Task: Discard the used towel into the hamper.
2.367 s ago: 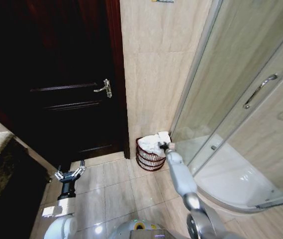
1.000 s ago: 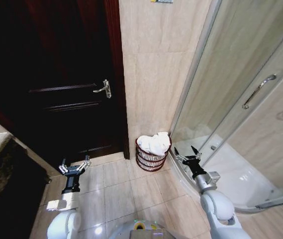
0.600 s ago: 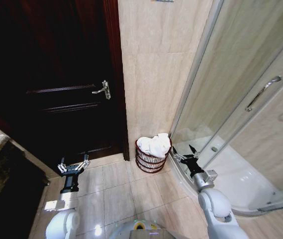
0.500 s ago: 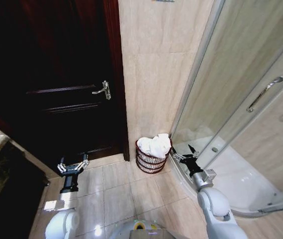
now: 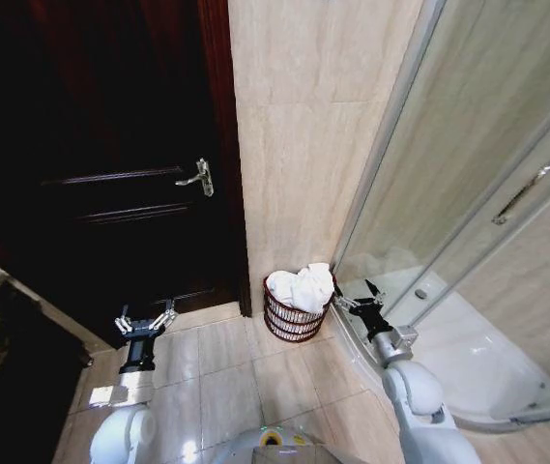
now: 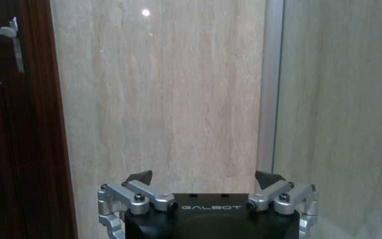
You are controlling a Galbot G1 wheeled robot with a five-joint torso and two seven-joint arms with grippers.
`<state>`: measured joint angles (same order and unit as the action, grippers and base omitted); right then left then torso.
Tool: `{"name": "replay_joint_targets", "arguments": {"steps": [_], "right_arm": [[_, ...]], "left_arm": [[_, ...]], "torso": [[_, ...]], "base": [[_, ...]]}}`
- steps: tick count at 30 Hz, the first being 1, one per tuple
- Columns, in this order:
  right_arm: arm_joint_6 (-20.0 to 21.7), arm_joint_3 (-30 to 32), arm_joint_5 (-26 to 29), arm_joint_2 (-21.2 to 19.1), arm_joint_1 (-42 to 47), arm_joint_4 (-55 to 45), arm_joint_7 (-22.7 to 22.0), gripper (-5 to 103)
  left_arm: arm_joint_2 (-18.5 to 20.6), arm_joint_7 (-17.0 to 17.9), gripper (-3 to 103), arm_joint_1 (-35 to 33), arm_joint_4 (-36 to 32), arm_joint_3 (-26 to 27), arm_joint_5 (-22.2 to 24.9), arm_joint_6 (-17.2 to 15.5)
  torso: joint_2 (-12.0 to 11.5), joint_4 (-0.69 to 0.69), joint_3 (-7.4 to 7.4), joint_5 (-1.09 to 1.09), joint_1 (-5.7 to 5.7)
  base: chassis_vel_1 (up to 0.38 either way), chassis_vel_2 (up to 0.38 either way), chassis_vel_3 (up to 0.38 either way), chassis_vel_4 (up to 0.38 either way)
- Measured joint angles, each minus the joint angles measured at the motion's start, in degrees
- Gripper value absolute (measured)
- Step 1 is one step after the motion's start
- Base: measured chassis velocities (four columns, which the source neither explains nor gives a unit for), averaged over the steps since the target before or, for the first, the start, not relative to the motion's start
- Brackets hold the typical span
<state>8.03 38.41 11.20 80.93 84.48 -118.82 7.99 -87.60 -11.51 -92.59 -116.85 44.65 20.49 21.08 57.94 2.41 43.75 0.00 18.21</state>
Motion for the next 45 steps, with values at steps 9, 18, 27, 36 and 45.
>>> {"name": "replay_joint_targets", "arguments": {"steps": [9, 18, 27, 36, 45], "right_arm": [[0.0, -0.16, 0.0, 0.04, -0.12, 0.2, 0.01, 100], [0.14, -0.42, -0.13, 0.26, -0.42, 0.53, 0.09, 100], [-0.12, -1.38, -0.87, 1.41, 0.01, 1.06, 0.47, 100], [-0.35, -1.44, -1.15, 1.34, -0.06, 1.98, 1.01, 100], [-0.3, -1.53, -1.07, 1.24, -0.57, 3.39, 1.07, 100]], "left_arm": [[0.04, 0.02, 100, 0.11, 0.85, 0.11, 0.05, 0.83], [0.04, 0.02, 100, 0.41, 1.25, 0.09, 0.12, 1.04], [0.12, -0.02, 100, 0.46, 1.94, 0.11, 0.19, 1.78], [0.36, -1.1, 100, 0.29, 2.55, 0.13, 0.18, 1.83], [0.95, -1.9, 100, 0.34, 2.78, 0.46, 0.19, 1.36]], "torso": [[-2.56, 0.01, -1.38, 0.0, -1.19], [-4.97, 0.0, -2.7, 0.0, -2.27], [-7.55, 0.01, -4.11, 0.0, -3.46], [-10.04, 0.01, -5.39, 0.0, -4.67], [-12.53, 0.01, -6.82, 0.0, -5.73]], "base": [[-0.035, 0.044, 0.04, -0.049], [-0.048, 0.038, 0.046, -0.04], [-0.032, 0.037, 0.035, -0.032], [-0.009, 0.008, 0.01, -0.01], [-0.01, 0.01, 0.013, -0.009]]}}
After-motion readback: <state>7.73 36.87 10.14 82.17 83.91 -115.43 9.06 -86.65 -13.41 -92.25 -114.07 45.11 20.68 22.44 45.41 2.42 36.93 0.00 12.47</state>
